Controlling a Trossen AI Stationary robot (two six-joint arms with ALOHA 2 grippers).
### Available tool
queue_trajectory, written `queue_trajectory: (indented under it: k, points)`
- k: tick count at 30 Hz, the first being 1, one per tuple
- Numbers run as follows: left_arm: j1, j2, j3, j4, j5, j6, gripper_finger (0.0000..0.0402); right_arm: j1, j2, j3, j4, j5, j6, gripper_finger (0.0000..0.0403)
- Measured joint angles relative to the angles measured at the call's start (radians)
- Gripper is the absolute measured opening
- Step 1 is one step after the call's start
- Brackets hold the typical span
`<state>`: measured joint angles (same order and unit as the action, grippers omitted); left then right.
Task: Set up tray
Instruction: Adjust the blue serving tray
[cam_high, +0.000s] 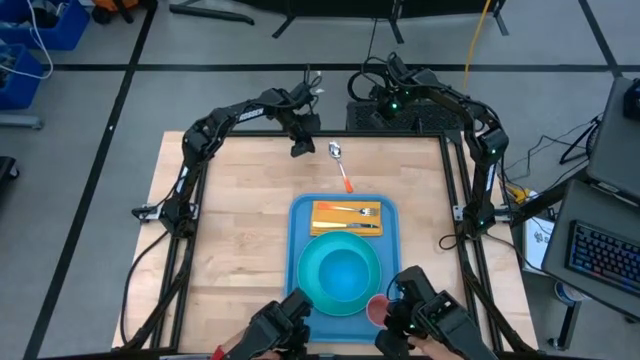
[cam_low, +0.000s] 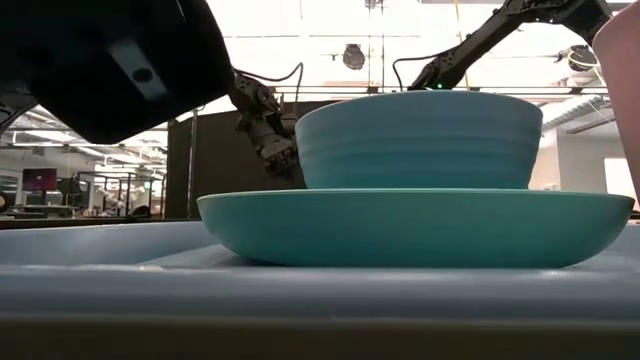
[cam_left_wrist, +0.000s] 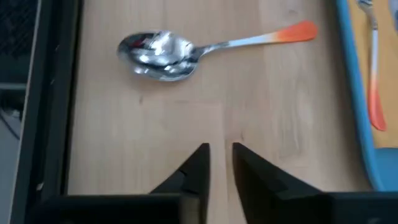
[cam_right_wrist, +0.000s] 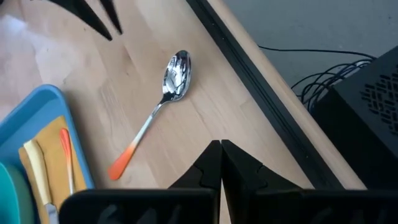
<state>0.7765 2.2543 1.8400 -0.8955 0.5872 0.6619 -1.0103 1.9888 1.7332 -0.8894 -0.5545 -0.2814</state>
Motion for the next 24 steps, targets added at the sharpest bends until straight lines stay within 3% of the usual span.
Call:
queue_trajectory:
  k: [8,12,18,24]
  points:
    - [-0.002,0.0,0.0,0.061,-0.072,-0.015,0.0194,0.005,0.0,0.0,0.002,0.0,-0.03,0.0]
    - [-0.012,0.001,0.0,0.123,-0.095,-0.018,0.0233,0.004,0.0,0.0,0.002,0.0,-0.03,0.0]
    - [-0.025,0.001,0.0,0.135,-0.096,-0.015,0.0238,0.004,0.0,0.0,-0.001,0.0,-0.043,0.0]
    - [-0.036,-0.008,0.0,0.124,-0.22,0.045,0.022,0.004,0.0,0.0,0.001,0.0,-0.061,0.0]
